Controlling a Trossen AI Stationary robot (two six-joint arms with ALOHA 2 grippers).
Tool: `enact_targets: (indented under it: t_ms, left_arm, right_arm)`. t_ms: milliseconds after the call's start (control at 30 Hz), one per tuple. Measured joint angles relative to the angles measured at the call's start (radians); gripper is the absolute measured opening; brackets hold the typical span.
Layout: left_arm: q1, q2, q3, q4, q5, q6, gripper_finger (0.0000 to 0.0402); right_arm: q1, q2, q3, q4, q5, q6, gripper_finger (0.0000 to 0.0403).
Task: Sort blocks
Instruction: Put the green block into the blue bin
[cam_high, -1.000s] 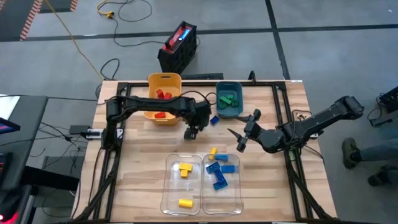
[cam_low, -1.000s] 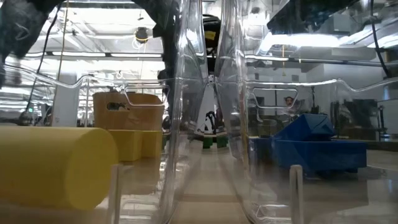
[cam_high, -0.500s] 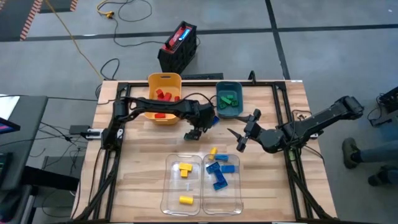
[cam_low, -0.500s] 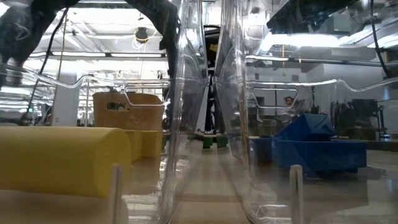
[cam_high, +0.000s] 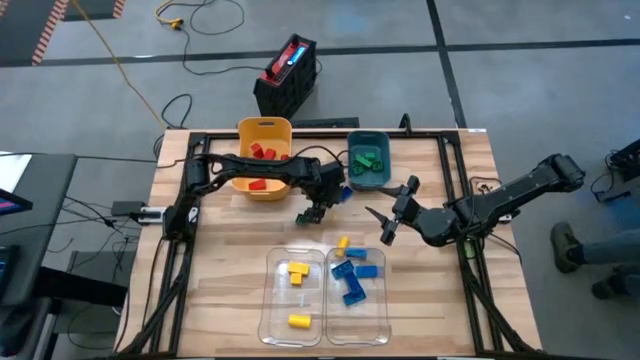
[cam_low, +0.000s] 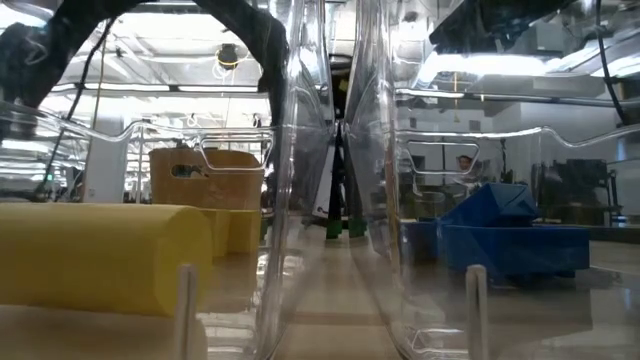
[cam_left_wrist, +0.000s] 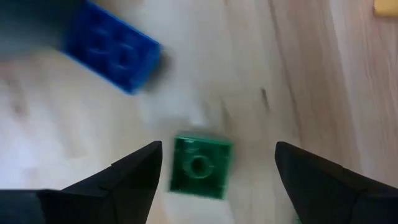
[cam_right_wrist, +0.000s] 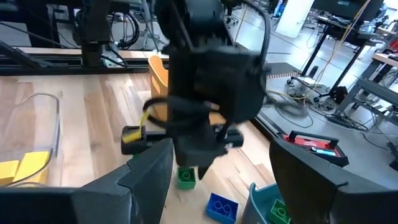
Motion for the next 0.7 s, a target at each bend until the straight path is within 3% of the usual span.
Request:
enact_targets:
  t_ms: [367, 700]
  left_arm:
    - [-0.02, 0.05, 0.0, -0.029, -0.02, 0.024, 0.0272]
    - [-0.022, 0.044, 0.0, -0.064, -0.024, 0.021, 0.0136]
  right_arm:
    - [0.002, 0.0, 0.0, 0.001, 0.001, -0.003, 0.0282]
    - [-0.001, 0.0, 0.0, 0.001, 0.001, -0.003, 0.0282]
